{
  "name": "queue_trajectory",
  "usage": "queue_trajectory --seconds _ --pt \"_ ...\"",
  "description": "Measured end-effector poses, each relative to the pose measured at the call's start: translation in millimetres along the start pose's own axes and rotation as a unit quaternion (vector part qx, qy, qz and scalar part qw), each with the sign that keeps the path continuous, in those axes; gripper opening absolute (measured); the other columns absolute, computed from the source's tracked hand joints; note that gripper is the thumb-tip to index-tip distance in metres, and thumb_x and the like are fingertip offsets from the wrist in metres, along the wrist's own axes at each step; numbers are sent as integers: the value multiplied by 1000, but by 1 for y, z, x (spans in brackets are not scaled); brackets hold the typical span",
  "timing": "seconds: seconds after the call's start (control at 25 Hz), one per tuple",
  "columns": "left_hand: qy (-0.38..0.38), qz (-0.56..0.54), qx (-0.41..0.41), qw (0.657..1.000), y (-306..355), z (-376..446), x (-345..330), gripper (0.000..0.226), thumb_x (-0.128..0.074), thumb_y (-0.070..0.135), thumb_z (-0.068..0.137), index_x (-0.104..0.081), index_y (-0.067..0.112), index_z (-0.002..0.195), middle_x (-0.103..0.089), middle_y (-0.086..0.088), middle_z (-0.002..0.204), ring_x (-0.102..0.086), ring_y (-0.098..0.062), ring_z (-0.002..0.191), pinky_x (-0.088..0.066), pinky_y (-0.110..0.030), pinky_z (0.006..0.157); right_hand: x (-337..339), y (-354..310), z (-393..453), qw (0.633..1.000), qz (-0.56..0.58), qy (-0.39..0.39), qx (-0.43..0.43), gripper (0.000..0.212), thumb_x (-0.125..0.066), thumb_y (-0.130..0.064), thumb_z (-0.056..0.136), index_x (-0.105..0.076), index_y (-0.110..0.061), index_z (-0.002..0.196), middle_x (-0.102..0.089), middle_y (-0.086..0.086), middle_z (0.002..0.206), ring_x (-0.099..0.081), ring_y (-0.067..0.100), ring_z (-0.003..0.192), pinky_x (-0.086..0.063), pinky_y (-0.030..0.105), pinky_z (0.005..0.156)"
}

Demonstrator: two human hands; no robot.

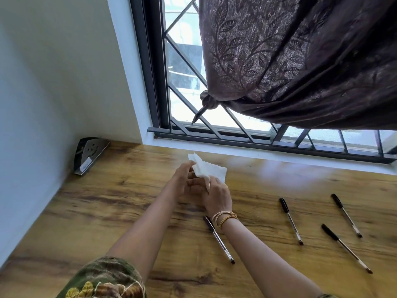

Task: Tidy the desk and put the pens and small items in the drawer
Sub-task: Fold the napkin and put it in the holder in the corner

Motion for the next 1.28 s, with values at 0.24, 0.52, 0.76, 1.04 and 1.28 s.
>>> queue_trajectory --seconds 0.24,0.52,0.76,1.04,1.28 --pt "0 76 -35 997 9 2 9 32 -41 23 96 -60 13 119 -62 -9 111 -57 -24 94 -47 -34 77 33 32 17 965 230 28 -125 17 -64 -17 89 -64 -13 72 -59 2 60 -50 16 55 -32 21 48" --pt "-31 103 -81 991 5 -9 -5 52 -69 42 75 -54 11 114 -61 -11 113 -58 -28 100 -44 -39 77 33 63 8 845 476 -40 -241 2 -66 -11 86 -68 -11 86 -67 9 83 -61 21 68 -52 27 59" --pt "1 86 -102 991 12 -24 -7 70 -72 25 83 -37 13 141 -48 -18 131 -54 -31 105 -51 -40 77 52 85 -3 852 455 -3 -258 61 -69 -12 84 -42 -19 139 -56 10 110 -59 27 95 -55 43 84" --pt "-19 237 -189 953 23 -56 -24 64 -79 9 75 -52 15 133 -55 -17 119 -57 -27 100 -56 -37 85 71 61 -5 957 258 -100 -89 76 -85 -18 65 -52 -12 133 -62 15 122 -62 30 107 -55 42 93" --pt "89 465 -297 829 32 -102 -41 39 -84 12 64 -74 13 102 -73 -7 95 -67 -20 90 -55 -31 78 107 53 -16 994 59 -92 -11 33 -78 -23 73 -72 -8 101 -71 7 87 -60 16 77 -43 16 61"
Point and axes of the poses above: each hand's wrist, its own z-axis towards the middle knuckle, its own x-axis out of the back of the hand, y = z × x, the point moved 10 cm from there along z, towards the middle knuckle
